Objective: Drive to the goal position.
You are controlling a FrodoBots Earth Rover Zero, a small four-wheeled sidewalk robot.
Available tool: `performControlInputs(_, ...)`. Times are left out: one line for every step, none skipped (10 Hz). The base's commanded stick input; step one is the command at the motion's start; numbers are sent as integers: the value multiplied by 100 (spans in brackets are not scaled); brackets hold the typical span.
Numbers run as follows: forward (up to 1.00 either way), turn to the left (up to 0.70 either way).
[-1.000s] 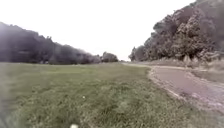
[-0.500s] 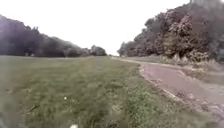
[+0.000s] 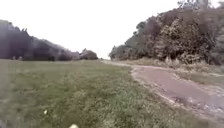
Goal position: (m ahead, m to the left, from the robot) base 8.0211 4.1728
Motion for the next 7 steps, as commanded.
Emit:
performControlInputs(70, 0)
performControlInputs(70, 0)
performControlInputs(70, 0)
performControlInputs(70, 0)
performControlInputs(70, 0)
performControlInputs(70, 0)
performControlInputs(70, 0)
